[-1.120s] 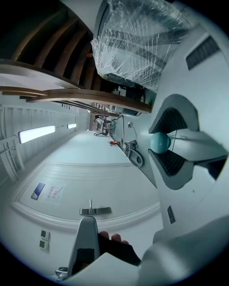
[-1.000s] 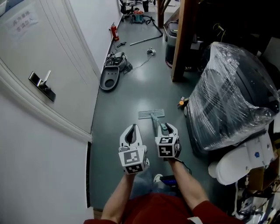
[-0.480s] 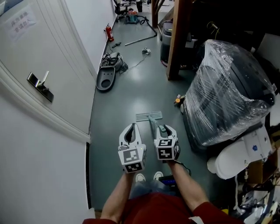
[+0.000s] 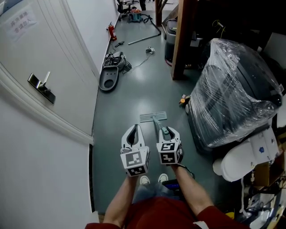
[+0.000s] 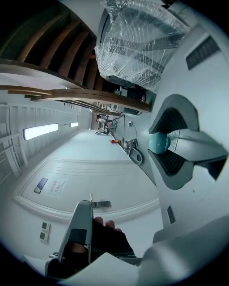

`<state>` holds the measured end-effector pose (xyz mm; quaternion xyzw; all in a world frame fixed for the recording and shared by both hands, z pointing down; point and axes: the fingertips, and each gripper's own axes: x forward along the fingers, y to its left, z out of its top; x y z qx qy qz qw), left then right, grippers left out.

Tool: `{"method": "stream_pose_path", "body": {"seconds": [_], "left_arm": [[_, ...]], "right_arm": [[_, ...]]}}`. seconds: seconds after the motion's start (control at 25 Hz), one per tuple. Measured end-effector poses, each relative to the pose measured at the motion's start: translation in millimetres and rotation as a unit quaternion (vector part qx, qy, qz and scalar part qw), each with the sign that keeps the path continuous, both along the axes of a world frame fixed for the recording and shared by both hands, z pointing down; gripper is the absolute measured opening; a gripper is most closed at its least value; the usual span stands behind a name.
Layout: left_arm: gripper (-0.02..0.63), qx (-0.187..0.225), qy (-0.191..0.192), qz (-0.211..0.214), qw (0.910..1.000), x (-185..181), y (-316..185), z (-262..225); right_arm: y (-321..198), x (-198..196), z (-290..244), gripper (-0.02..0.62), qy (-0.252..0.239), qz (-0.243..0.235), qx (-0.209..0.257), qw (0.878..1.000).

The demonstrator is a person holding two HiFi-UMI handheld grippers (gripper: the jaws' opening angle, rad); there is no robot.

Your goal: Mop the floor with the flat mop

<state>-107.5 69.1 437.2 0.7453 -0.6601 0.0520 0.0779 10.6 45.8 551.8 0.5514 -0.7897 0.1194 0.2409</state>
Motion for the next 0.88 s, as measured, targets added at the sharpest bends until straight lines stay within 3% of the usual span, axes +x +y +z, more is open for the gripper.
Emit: {"method": "stream_pose_path", "body": {"seconds": [0.32, 0.88], "left_arm": [[0.014, 0.0, -0.001, -0.003, 1.0, 16.7, -8.5, 1.8], [0.014, 0.005, -0.012, -0.013, 0.9998, 40.3, -48.1, 2.4]], "right_arm": [[0.4, 15.2, 3.1, 0.115, 0.006, -0.005, 0.015, 1.0], [-47.2, 39.0, 28.1, 0.115, 0.002, -0.013, -0.022, 1.0]]}}
